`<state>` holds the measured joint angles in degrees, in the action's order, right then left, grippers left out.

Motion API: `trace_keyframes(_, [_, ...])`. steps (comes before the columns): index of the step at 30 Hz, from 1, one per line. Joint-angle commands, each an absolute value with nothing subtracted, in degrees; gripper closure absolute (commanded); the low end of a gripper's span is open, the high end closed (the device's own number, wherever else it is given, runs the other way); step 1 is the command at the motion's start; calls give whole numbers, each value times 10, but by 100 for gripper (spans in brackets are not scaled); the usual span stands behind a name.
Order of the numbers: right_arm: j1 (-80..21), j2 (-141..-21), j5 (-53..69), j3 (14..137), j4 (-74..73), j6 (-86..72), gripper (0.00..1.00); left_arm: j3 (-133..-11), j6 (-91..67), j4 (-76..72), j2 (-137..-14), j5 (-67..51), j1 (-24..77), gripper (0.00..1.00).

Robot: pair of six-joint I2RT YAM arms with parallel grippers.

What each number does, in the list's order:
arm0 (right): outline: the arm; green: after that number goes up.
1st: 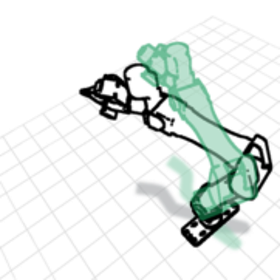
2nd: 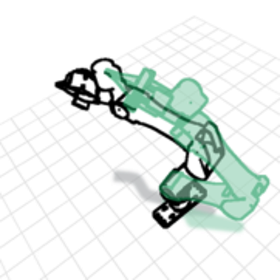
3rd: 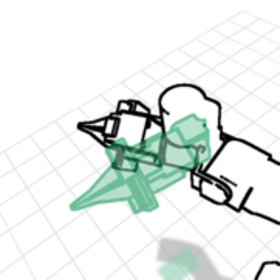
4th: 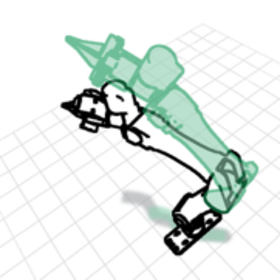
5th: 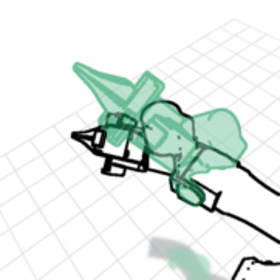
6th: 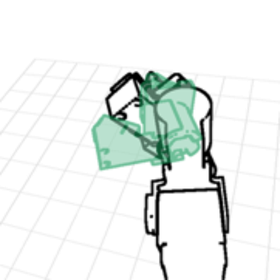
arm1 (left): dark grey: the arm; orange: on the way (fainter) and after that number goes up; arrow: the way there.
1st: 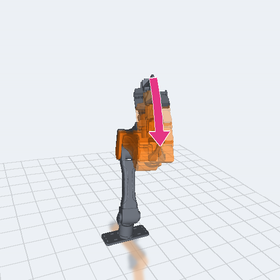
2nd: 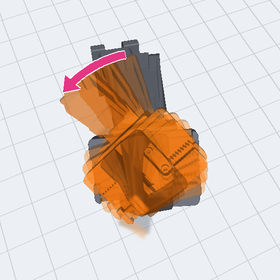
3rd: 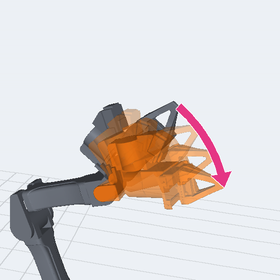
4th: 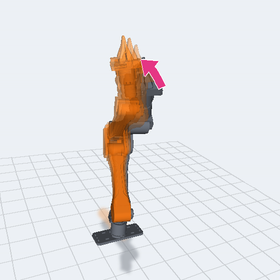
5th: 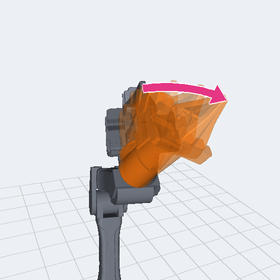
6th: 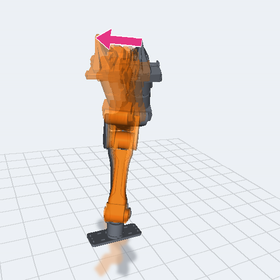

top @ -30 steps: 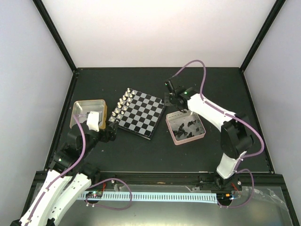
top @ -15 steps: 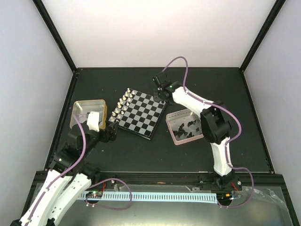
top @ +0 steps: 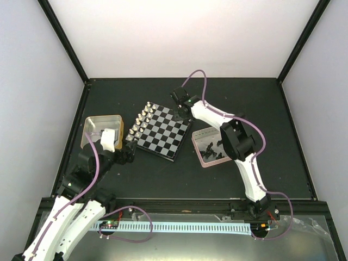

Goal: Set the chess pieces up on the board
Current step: Place the chess piece on the chessboard.

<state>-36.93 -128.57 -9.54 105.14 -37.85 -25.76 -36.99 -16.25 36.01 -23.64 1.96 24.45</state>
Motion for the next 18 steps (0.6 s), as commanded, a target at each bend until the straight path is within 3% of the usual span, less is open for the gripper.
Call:
trace_keyframes(1, [-372, -1306, -116, 1084, -399, -250, 97, -370, -164, 357, -237, 19, 246, 1])
trace_keyframes(18, [-372, -1353, -133, 1110, -410, -243, 96, -370, -164, 358, -239, 16, 246, 1])
